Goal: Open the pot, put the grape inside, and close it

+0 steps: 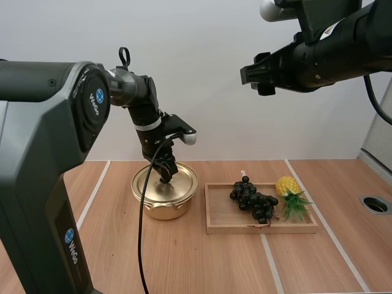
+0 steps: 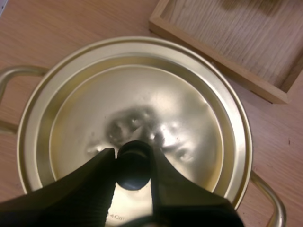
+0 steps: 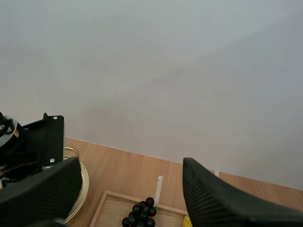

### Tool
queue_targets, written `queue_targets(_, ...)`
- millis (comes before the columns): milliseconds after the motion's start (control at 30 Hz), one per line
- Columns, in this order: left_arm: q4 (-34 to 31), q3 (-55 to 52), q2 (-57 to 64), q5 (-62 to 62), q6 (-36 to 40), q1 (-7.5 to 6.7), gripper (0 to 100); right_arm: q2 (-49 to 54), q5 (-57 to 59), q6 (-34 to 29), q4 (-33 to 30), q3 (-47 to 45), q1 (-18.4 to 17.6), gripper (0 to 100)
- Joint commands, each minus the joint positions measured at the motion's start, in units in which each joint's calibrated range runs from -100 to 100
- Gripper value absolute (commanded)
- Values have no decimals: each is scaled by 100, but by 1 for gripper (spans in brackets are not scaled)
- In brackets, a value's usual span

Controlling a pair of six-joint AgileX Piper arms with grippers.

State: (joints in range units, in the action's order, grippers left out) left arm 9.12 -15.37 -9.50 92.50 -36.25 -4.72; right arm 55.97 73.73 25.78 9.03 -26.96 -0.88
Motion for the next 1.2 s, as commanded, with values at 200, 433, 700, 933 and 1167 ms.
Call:
queue_targets(200,-7,46,13,-39,-36,-16,0,51,-30,26,23,61,-10,100)
queue_targets(433,-7,481,553,739,86,-16,0,51,-151,26,34,61,-10,100)
queue_targets(700,5,1470,1864,750,788,-16,0,51,-303,26,46,61,-10,100)
queue_targets(933,-29,2355,3058,750,1564,-16,0,51,-176,178,57,61,-10,100)
queue_targets(1167,-578,3208,4069,-293,2351,-16,0,51,351,330,57,61,-10,100)
